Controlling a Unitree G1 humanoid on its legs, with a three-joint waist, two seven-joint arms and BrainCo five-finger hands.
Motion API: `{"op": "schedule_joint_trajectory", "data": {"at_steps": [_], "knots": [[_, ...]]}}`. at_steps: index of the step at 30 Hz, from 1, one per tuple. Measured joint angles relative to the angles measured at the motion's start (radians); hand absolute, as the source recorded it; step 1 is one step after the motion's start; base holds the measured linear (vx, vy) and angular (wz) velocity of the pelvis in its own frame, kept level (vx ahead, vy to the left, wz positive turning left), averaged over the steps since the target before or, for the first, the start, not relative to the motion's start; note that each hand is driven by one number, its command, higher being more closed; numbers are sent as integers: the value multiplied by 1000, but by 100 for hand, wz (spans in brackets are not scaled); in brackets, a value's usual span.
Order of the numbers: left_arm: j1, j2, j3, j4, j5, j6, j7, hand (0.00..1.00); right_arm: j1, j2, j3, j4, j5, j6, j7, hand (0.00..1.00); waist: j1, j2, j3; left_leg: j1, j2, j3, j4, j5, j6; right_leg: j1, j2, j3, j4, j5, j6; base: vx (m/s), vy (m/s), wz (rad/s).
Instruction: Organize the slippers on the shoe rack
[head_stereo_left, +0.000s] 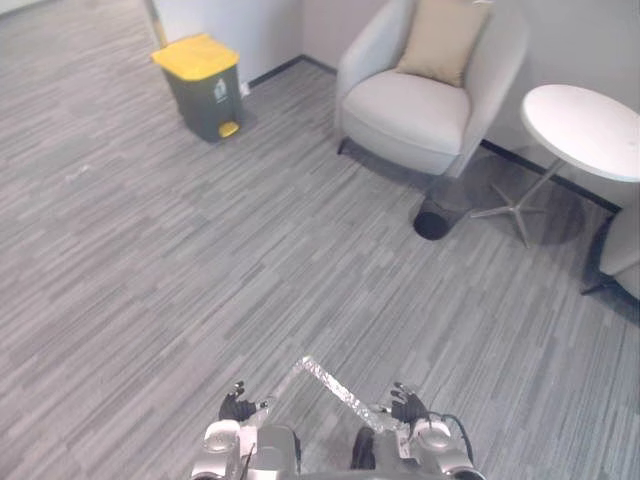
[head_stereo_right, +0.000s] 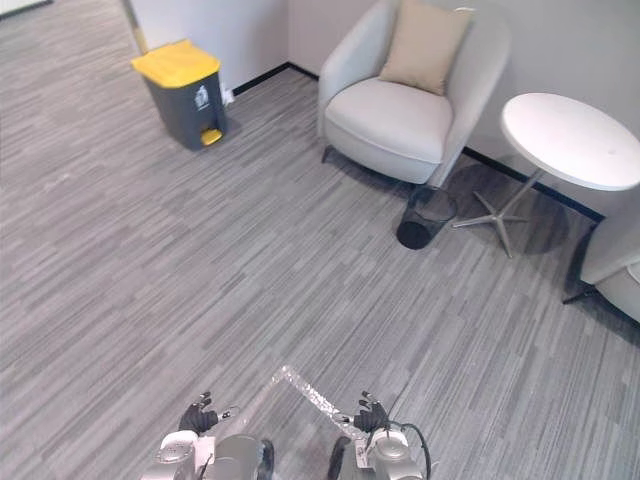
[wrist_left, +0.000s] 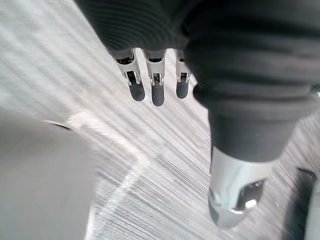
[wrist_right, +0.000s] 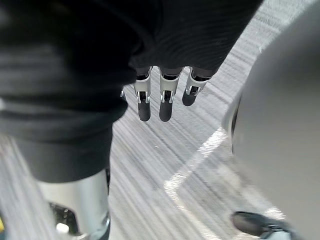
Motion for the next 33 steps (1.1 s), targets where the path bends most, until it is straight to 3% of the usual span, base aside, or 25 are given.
{"op": "schedule_joint_trajectory", "data": {"at_steps": [4, 5, 6, 7, 11, 15, 17, 20, 21, 22, 26, 33], "knots": [[-3, -1, -2, 1, -1, 0, -6, 0, -5, -10, -5, 2, 0, 6, 0, 0, 1, 3, 1, 4, 40, 109, -39, -2, -5, -18, -1, -186, -60, -6, -20, 35, -69, -91], [-5, 4, -9, 2, 0, 1, -7, 0, -7, -12, -13, -2, 0, 8, 2, 0, 1, 0, 0, 4, 42, 138, -42, -6, -13, -16, -33, -258, -44, -29, -34, 15, -83, -85], [-6, 4, -9, 4, 0, 1, -7, 0, -5, -11, -23, -2, -1, 8, 4, 0, 1, -1, 1, 8, 50, 154, -29, -20, -32, -15, -30, -267, -45, -26, -55, 24, -89, -70], [-7, 6, -9, 8, 1, 1, -8, 0, -3, -11, -30, -3, -1, 8, 5, 0, -1, 3, 2, 9, 56, 149, -20, -30, -45, -14, -11, -260, -59, -18, -84, 10, -85, -46], [-8, -4, -43, 18, 3, 6, -8, 0, 14, -25, -42, -3, 0, 7, 7, 0, -5, 46, -25, -26, 138, 130, 60, -74, -75, 5, 109, -244, -151, -17, -88, 5, -80, -22], [-18, -26, -63, 8, 4, 5, -8, 0, 13, -48, -54, -2, 2, 6, 0, 0, 6, 110, -18, -165, 216, 29, 378, -56, -62, 46, 221, -191, -267, 11, -85, -28, -47, -49], [-17, -28, -79, 6, 4, 5, -9, 0, 15, -50, -79, -1, 2, 7, -5, 0, 6, 124, -20, -186, 193, -18, 361, -59, -63, 63, 240, -156, -308, 25, -65, -28, -7, -59], [-9, -30, -78, -4, 3, 4, -9, 0, 16, -48, -80, -1, 2, 8, -9, 0, 7, 120, -24, -191, 109, -128, 122, -56, -70, 74, 254, -106, -383, 67, -44, -70, 34, -52], [-9, -32, -76, -6, 3, 3, -9, 0, 17, -48, -79, 0, 2, 8, -10, 0, 9, 116, -24, -178, 82, -161, 51, -4, -80, 75, 257, -88, -407, 86, -38, -72, 97, -65], [-4, -32, -72, -6, 3, 1, -7, 0, 18, -48, -78, 0, 1, 8, -10, 0, 17, 112, -30, -156, 60, -170, -4, 44, -61, 77, 264, -60, -439, 105, -31, -29, 117, -63], [-4, -28, -65, 8, 3, 2, -7, 0, 31, -42, -80, 1, 0, 8, -11, 0, 17, 97, -39, -103, 36, -129, -99, 77, -46, 98, 269, -12, -516, 168, -68, 64, 87, -30], [7, -30, -45, 18, 5, 2, -1, 0, 48, -37, -98, 18, -2, 10, -31, 0, 14, 79, -60, 8, 0, -117, -225, 107, -31, 174, 278, 31, -611, 231, -75, 129, 84, -9]]}}
